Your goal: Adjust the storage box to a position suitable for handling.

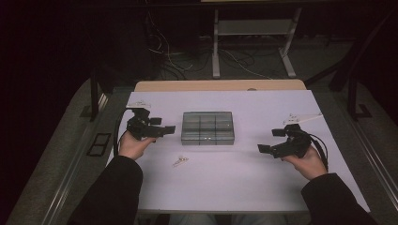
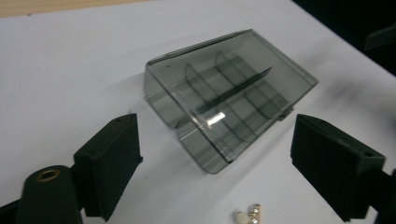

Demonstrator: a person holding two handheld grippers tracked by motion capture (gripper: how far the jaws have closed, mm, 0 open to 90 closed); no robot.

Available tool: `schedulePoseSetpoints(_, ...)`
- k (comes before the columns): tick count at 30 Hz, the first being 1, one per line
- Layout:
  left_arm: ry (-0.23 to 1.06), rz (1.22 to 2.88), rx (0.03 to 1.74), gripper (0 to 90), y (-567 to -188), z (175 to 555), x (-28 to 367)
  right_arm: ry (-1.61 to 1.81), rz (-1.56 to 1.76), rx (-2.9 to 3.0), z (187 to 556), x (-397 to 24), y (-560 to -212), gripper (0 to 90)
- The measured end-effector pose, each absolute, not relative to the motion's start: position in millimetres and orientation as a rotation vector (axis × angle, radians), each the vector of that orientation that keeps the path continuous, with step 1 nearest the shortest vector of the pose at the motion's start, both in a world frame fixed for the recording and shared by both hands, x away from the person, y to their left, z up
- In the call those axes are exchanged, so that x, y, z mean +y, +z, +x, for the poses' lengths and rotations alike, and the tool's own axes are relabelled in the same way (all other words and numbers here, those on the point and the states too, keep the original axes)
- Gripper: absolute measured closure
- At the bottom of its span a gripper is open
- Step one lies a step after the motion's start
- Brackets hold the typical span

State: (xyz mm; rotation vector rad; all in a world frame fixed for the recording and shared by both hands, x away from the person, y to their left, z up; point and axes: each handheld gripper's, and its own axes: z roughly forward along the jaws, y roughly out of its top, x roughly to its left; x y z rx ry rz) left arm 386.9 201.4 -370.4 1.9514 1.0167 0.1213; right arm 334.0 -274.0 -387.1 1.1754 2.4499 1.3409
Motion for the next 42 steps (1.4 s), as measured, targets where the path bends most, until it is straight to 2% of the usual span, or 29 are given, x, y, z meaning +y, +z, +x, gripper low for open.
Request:
schedulePoseSetpoints(3,0.131,1.968,1.029,28.6,-370,391,202,1.327,1.174,2.464,341,-270,-387,0.5)
schedulePoseSetpoints(4,0.129,1.963,1.04,28.6,-370,393,203,1.327,1.174,2.464,341,-270,-387,0.5)
schedulePoseSetpoints(5,0.131,1.957,1.046,35.9,-370,394,203,1.32,1.167,2.466,345,-267,-386,0.5)
schedulePoseSetpoints(7,0.137,1.951,1.047,41.9,-370,397,204,1.32,1.164,2.477,349,-264,-385,0.5)
schedulePoseSetpoints(9,0.137,1.946,1.059,44.5,-370,398,204,1.318,1.166,2.475,351,-263,-385,0.5)
schedulePoseSetpoints(10,0.148,1.953,1.061,51.1,-371,400,204,1.311,1.164,2.483,355,-261,-385,0.5)
schedulePoseSetpoints(11,0.153,1.959,1.063,51.1,-371,401,204,1.311,1.164,2.483,355,-261,-385,0.5)
schedulePoseSetpoints(12,0.14,1.968,1.059,61.3,-372,403,204,1.31,1.163,2.486,360,-260,-384,0.5)
schedulePoseSetpoints(13,0.14,1.968,1.059,65.9,-372,403,204,1.31,1.163,2.486,360,-260,-384,0.5)
schedulePoseSetpoints(14,0.14,1.975,1.06,65.9,-372,404,203,1.317,1.172,2.487,361,-260,-384,0.6)
schedulePoseSetpoints(15,0.145,1.979,1.061,74.6,-373,405,202,1.315,1.175,2.489,366,-258,-383,0.5)
schedulePoseSetpoints(17,0.142,1.983,1.063,81.4,-375,407,200,1.307,1.172,2.495,371,-256,-382,0.6)
schedulePoseSetpoints(18,0.147,1.99,1.065,81.4,-377,407,199,1.307,1.172,2.495,371,-256,-382,0.6)
schedulePoseSetpoints(19,0.148,2.001,1.072,87.6,-379,409,197,1.305,1.164,2.497,376,-254,-380,0.5)
schedulePoseSetpoints(42,0.063,2.068,1.127,89.1,-425,435,169,1.301,1.177,2.495,433,-237,-379,0.5)
